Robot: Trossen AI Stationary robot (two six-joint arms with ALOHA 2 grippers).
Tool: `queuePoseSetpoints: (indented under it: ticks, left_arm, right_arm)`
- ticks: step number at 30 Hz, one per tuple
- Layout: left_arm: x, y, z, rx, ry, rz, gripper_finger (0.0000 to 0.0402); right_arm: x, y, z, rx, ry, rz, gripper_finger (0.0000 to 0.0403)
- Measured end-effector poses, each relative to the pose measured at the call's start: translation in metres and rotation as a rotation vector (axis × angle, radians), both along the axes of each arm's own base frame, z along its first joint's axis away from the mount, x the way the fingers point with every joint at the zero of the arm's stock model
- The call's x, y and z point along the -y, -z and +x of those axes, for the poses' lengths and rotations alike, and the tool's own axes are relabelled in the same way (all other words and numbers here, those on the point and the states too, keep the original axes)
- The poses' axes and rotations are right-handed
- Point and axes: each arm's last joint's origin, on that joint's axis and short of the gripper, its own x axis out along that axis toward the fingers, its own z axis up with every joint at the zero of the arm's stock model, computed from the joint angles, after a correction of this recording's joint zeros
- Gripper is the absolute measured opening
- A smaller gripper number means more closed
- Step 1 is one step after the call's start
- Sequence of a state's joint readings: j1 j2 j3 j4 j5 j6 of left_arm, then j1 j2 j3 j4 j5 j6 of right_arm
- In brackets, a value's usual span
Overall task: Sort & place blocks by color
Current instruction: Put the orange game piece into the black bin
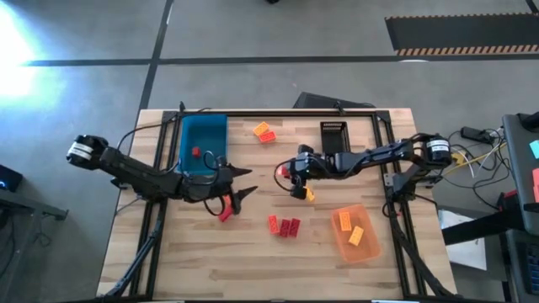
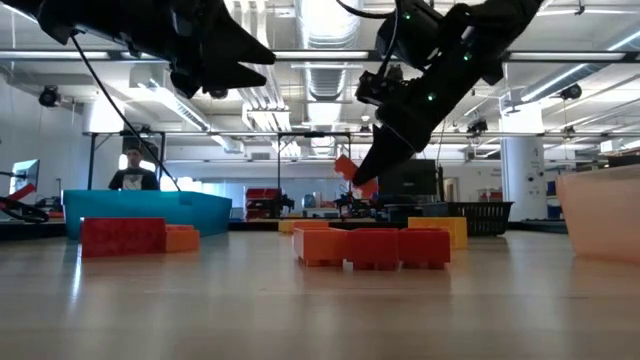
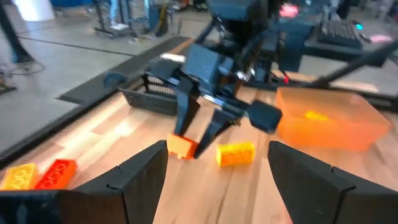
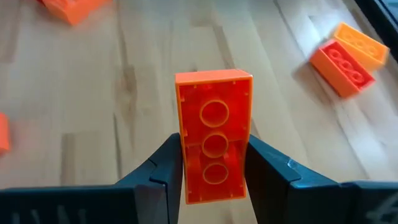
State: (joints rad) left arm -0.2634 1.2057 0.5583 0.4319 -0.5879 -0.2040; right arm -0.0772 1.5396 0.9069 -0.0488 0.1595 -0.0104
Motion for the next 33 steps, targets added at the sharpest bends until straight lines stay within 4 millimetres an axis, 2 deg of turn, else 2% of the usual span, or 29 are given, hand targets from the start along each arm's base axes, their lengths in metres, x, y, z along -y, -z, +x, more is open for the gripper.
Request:
queuePoseSetpoints:
  ticks: [13, 22, 27, 33]
  left_arm:
    - [-0.001, 0.000, 0.000, 0.001, -0.022, 0.005, 0.0262]
    - [0.000, 0.000, 0.000, 0.000, -0.021, 0.011, 0.0262]
    - [-0.001, 0.000, 0.000, -0.028, -0.025, 0.096, 0.0262]
    - [-0.004, -0.003, 0.000, -0.058, -0.095, 0.202, 0.0262]
  right_arm:
    - [-0.005, -0.034, -0.004, -0.226, -0.006, -0.011, 0.0120]
    - [-0.009, -0.052, -0.015, -0.426, -0.023, -0.010, 0.0121]
    - [0.008, -0.060, -0.030, -0.536, 0.108, -0.147, 0.0124]
    - [0.043, -0.063, -0.049, -0.466, 0.274, -0.085, 0.0123]
